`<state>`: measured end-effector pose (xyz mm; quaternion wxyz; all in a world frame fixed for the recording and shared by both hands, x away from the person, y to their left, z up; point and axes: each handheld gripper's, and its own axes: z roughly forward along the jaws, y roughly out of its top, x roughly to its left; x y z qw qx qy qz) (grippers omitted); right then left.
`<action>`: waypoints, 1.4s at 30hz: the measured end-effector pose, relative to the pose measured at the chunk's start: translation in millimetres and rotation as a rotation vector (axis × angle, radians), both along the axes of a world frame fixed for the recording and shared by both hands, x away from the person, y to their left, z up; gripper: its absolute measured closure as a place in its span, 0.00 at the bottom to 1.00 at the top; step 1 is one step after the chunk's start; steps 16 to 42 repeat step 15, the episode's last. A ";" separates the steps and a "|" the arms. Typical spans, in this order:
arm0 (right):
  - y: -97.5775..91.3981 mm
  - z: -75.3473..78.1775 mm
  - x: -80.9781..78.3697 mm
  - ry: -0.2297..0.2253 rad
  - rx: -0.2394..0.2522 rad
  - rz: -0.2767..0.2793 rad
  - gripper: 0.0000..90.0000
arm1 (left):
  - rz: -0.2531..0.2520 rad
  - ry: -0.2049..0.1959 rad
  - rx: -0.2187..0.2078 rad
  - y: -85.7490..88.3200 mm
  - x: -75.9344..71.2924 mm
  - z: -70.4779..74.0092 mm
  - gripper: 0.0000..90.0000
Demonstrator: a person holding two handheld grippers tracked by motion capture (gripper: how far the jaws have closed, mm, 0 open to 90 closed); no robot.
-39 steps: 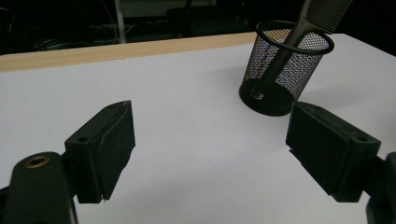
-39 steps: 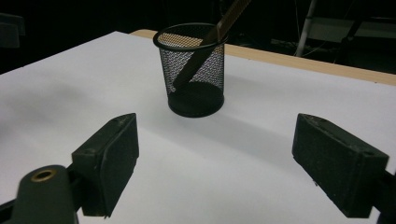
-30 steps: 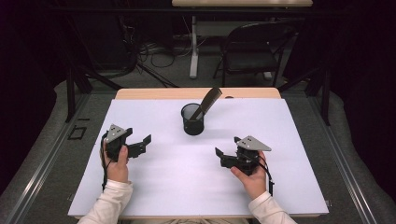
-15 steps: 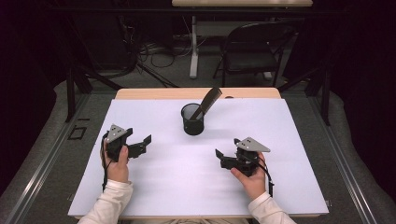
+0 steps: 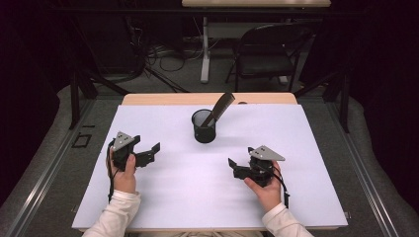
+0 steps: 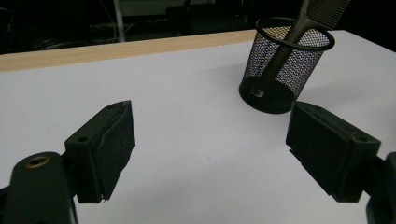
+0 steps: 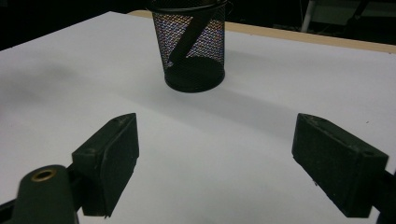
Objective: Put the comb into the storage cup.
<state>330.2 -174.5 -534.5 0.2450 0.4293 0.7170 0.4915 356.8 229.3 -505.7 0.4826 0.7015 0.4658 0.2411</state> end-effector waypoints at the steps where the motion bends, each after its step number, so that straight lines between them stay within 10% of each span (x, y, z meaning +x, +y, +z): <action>1: 0.0 0.0 0.0 0.000 -0.001 -0.001 0.16 | -0.002 0.000 0.000 0.0 0.1 -0.1 0.17; 42: -1.4 -1.0 1.0 0.010 -0.002 0.003 0.17 | 0.002 -0.001 0.001 0.7 1.1 -0.5 0.17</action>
